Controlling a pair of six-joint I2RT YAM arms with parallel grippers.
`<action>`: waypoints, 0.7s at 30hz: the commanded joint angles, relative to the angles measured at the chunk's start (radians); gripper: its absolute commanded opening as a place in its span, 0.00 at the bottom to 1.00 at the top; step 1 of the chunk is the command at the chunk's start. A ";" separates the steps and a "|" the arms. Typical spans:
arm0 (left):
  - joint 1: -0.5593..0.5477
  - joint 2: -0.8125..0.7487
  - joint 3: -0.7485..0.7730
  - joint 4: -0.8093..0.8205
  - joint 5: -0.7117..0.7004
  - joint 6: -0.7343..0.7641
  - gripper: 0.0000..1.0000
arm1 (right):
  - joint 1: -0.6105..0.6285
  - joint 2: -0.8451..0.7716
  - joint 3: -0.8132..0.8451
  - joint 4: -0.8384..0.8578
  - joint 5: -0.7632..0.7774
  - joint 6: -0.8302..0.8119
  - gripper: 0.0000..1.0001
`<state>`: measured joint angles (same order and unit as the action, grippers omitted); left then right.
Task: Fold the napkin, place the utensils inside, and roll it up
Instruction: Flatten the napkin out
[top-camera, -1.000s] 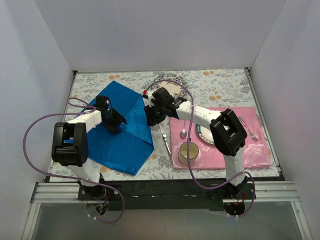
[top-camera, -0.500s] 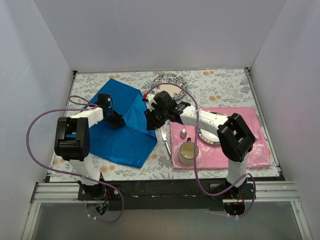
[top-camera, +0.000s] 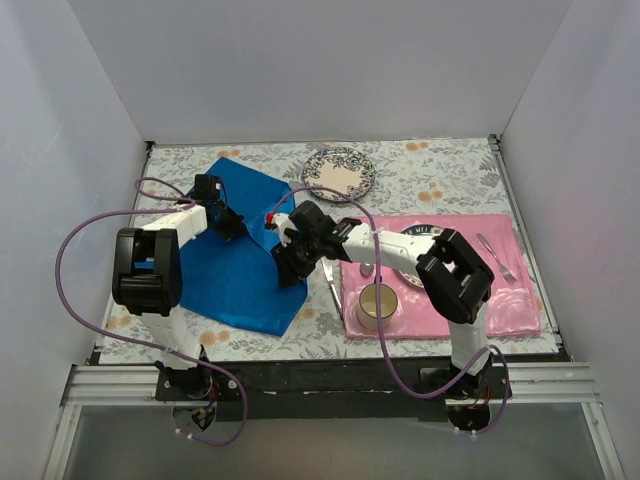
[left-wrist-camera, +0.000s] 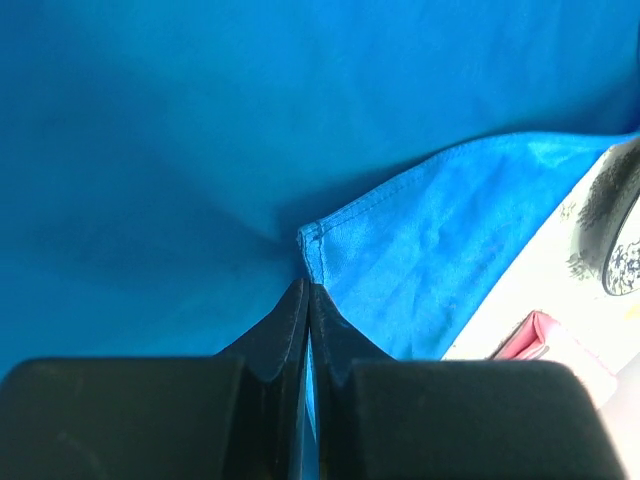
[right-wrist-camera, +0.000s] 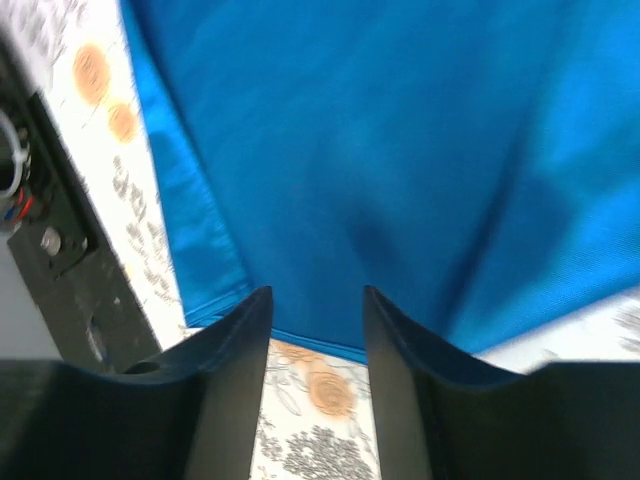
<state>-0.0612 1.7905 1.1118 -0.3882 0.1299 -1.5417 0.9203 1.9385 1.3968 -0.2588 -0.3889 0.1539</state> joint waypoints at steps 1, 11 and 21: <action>-0.003 0.021 0.048 0.020 0.022 0.038 0.00 | 0.064 0.028 0.007 0.021 -0.106 -0.037 0.55; -0.003 0.119 0.105 0.072 0.114 0.020 0.00 | 0.161 0.059 -0.059 0.027 -0.191 -0.051 0.65; -0.003 0.109 0.111 0.071 0.108 0.032 0.00 | 0.265 0.102 0.011 -0.075 -0.246 -0.192 0.63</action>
<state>-0.0612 1.9110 1.1938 -0.3283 0.2298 -1.5234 1.1378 2.0205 1.3449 -0.2714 -0.5781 0.0708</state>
